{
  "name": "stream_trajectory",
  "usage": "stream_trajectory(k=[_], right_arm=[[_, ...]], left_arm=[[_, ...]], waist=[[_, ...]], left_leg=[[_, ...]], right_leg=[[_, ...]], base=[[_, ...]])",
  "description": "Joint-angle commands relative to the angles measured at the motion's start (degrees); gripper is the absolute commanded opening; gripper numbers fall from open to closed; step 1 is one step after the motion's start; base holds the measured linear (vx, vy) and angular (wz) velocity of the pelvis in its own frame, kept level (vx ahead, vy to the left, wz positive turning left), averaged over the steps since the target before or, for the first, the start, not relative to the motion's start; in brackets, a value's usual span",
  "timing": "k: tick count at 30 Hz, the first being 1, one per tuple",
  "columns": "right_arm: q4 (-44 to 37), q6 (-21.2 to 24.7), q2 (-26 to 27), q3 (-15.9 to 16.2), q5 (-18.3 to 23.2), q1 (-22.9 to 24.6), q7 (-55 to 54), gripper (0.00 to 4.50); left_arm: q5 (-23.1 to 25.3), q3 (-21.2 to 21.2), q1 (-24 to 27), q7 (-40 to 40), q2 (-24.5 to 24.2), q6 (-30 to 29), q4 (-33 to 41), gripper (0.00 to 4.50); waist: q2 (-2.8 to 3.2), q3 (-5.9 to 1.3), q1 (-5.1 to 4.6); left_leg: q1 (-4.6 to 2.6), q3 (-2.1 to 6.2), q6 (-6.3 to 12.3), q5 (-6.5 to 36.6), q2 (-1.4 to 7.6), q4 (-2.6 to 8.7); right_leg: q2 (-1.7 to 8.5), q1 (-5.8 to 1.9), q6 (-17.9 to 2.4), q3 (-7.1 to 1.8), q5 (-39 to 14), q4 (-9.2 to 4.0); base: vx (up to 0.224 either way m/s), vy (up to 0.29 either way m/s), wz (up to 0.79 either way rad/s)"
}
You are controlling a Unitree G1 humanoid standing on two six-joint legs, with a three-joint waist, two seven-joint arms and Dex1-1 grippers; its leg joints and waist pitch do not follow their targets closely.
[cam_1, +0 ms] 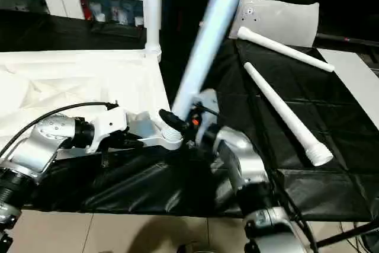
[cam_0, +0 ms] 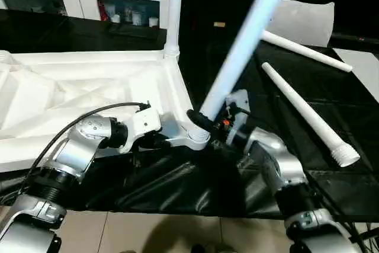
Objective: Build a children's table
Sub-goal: Insert table leg to table base
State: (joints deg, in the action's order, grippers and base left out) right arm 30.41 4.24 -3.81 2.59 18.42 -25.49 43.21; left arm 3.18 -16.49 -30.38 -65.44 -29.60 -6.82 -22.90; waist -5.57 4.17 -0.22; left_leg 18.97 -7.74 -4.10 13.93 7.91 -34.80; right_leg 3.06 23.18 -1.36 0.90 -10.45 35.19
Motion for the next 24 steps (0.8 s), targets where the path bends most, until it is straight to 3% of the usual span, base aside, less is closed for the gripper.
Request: stream_trajectory(k=[1,2,4,5,6,9,14,18,24], right_arm=[[3.0,-0.2,-0.9,-0.1,-1.8,4.3,-0.9,1.92],[3.0,-0.3,-0.9,-0.1,-1.8,4.4,-0.9,1.92],[1.9,-3.5,-1.0,0.1,-2.8,7.6,-1.4,1.92],[1.5,-4.5,-1.2,0.4,-3.2,8.4,-1.4,1.92],[1.0,-6.2,-1.8,1.4,-4.5,9.4,-1.5,1.92],[-0.1,-10.4,-4.4,5.4,-9.5,11.5,-1.1,1.92],[-0.9,-10.2,-6.3,9.0,-13.0,11.0,1.3,1.92],[-0.1,-8.2,-7.6,12.7,-13.7,8.8,5.8,1.91],[3.6,-7.4,-7.7,13.7,-12.5,5.0,11.7,1.91]], left_arm=[[0.0,0.6,-0.4,2.5,0.2,0.3,-1.5,0.00],[0.0,0.6,-0.5,2.5,0.2,0.3,-1.5,0.00],[0.2,0.8,-0.8,2.9,0.4,0.7,-2.2,0.00],[0.3,0.8,-0.9,3.0,0.4,0.8,-2.4,0.00],[0.3,0.8,-1.0,2.9,0.4,0.9,-2.5,0.00],[0.6,0.8,-1.4,2.8,0.3,1.4,-3.3,0.00],[0.9,0.5,-1.5,2.5,-0.1,2.1,-3.9,0.00],[0.8,0.0,-1.6,1.9,-0.5,2.8,-3.9,0.00],[-0.5,-0.5,-2.4,-1.1,-0.3,6.0,-4.7,0.00]], waist=[[1.53,-3.77,0.47],[1.33,-3.82,0.56],[1.62,-3.80,0.80],[1.47,-3.85,0.90],[1.74,-3.79,0.98],[1.69,-3.75,1.09],[1.72,-3.47,1.24],[1.35,-3.09,1.09],[1.18,-2.67,0.89]], left_leg=[[0.54,0.53,3.47,2.4,4.61,4.53],[0.57,0.44,3.82,1.7,4.54,4.51],[0.54,0.41,4.19,1.3,4.53,4.52],[0.58,0.39,4.29,1.4,4.52,4.51],[0.59,0.45,4.31,1.6,4.48,4.60],[0.64,0.39,4.27,1.9,4.39,4.62],[0.65,0.45,4.02,4.8,4.44,4.86],[0.77,0.50,4.45,5.7,4.42,5.01],[0.74,0.50,5.54,6.2,4.47,5.09]], right_leg=[[5.34,-3.31,-16.4,-2.61,-6.2,-3.18],[5.23,-3.35,-16.4,-2.57,-4.9,-3.15],[5.24,-3.34,-16.5,-2.55,-4.3,-3.17],[5.26,-3.41,-16.5,-2.54,-4.2,-3.18],[5.23,-3.43,-16.4,-2.54,-4.4,-3.19],[5.06,-3.44,-15.8,-2.49,-4.9,-3.35],[5.04,-3.27,-14.4,-2.62,-9.9,-3.87],[4.96,-3.07,-13.8,-2.66,-11.6,-4.02],[5.10,-2.74,-13.8,-2.69,-13.1,-4.28]], base=[[0.000,0.000,0.00],[0.000,0.000,0.00],[0.000,0.000,0.00],[0.000,0.000,0.00],[0.000,0.000,0.00],[0.000,0.000,0.00],[0.000,0.000,0.00],[0.000,0.000,0.00],[0.000,0.000,0.00]])
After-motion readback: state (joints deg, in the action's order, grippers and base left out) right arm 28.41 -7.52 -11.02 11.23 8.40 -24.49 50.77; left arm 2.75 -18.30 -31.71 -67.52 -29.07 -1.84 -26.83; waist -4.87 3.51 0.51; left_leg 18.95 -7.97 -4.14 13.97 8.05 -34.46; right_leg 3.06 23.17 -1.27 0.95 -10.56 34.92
